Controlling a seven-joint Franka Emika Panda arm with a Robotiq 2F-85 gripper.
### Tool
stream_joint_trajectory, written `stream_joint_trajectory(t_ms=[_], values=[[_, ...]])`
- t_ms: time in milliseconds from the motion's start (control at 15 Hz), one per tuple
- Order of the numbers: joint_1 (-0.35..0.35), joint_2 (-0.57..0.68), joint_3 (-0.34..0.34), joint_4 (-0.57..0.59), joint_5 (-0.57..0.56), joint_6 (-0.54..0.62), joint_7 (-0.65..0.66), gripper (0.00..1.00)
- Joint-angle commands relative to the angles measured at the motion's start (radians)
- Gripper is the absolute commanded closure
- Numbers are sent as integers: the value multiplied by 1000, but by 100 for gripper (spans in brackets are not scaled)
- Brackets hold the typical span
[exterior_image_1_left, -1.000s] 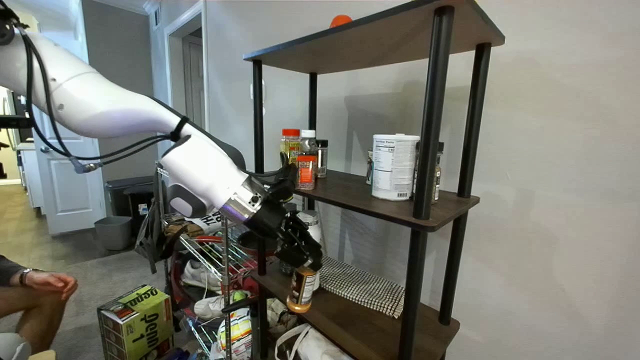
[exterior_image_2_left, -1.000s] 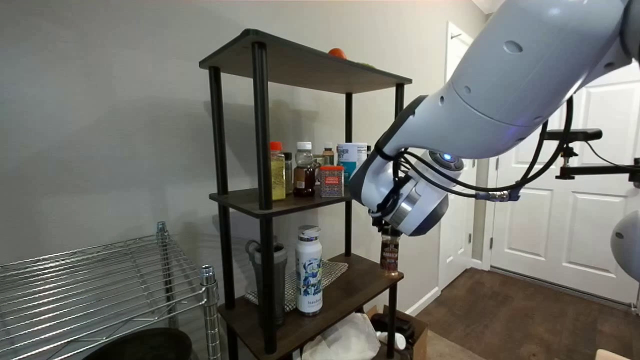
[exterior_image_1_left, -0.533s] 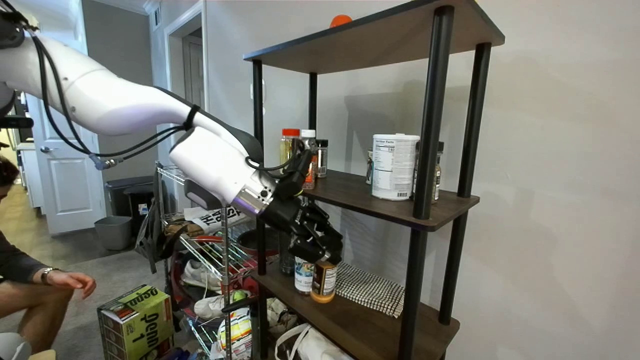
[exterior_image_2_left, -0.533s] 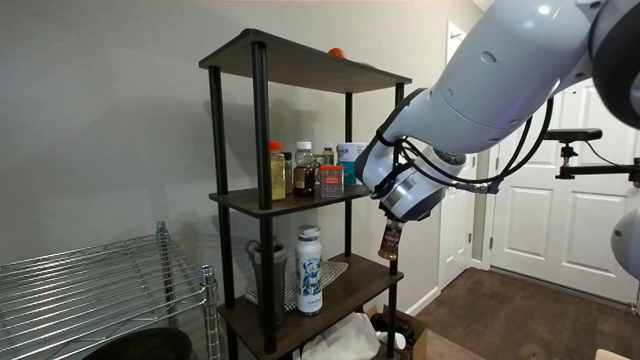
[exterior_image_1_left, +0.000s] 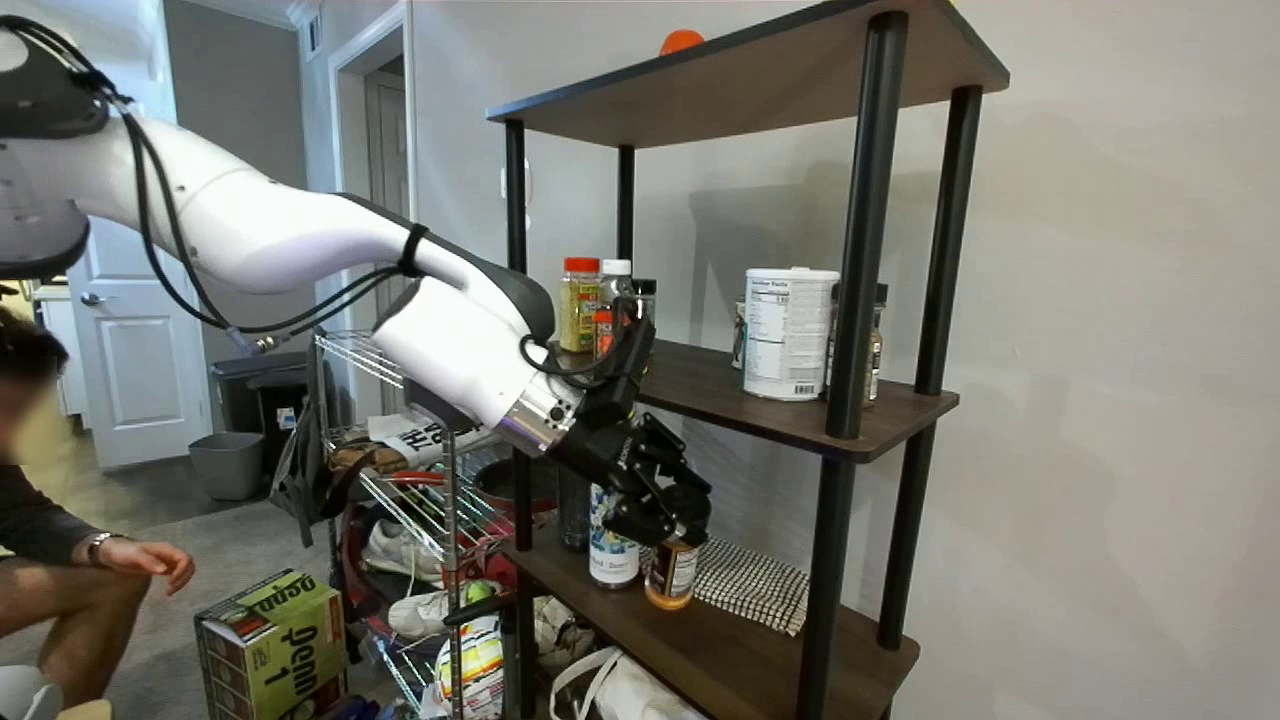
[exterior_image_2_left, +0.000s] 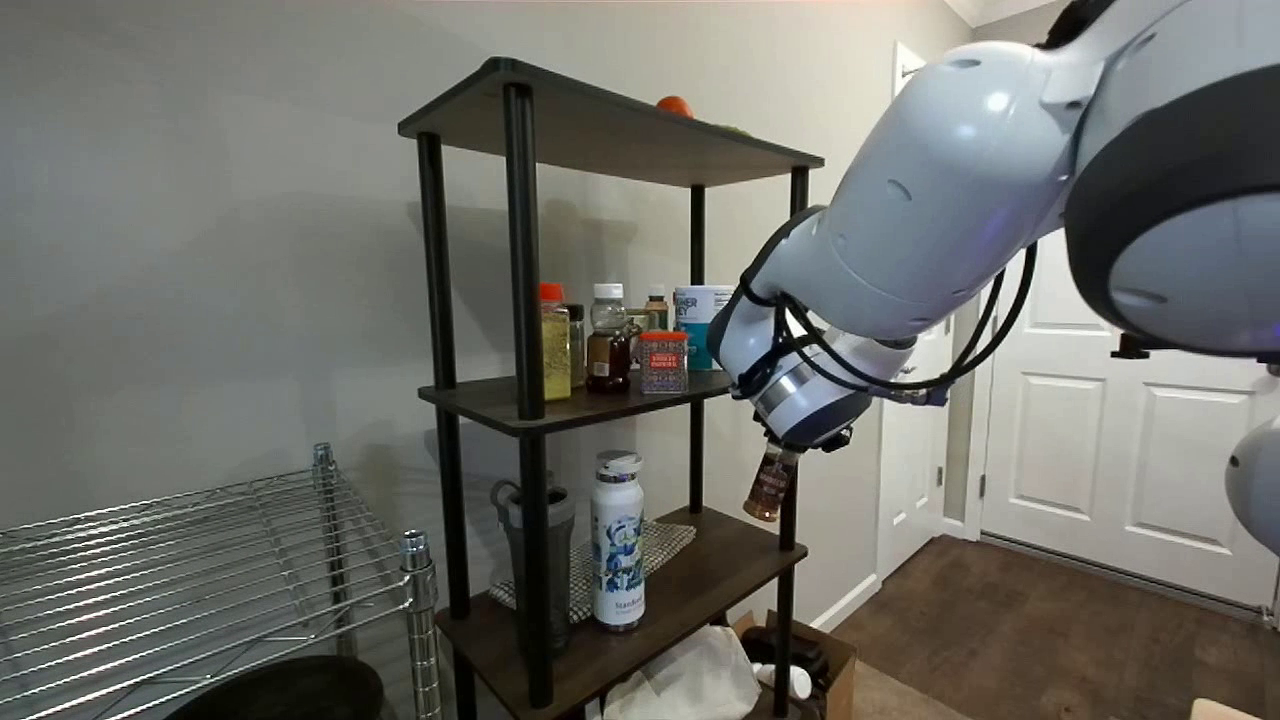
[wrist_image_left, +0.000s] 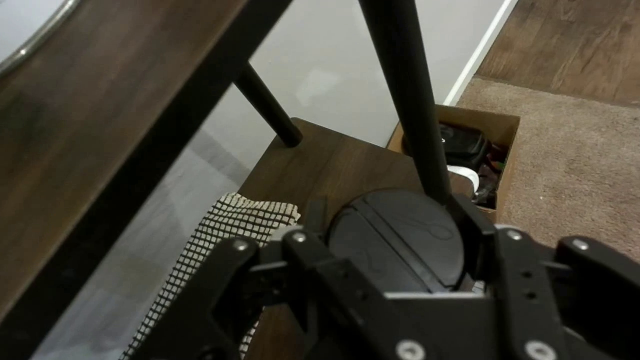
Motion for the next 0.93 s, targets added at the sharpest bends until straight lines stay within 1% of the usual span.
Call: stream_joint_trajectory(t_ms=[0,67,333,733,800,867], values=[[-35,67,-19,39,59,-27,-9,64],[-34,71,-28,41,59,-23,-12,64],[14,59,-85,-1,42,2,-19,64],[112,50,-206,-80,5,7,-40,64],[121,-13,-212,-68,49,60,-134,64],[138,-7,-232,-75,49,67,-147,64]])
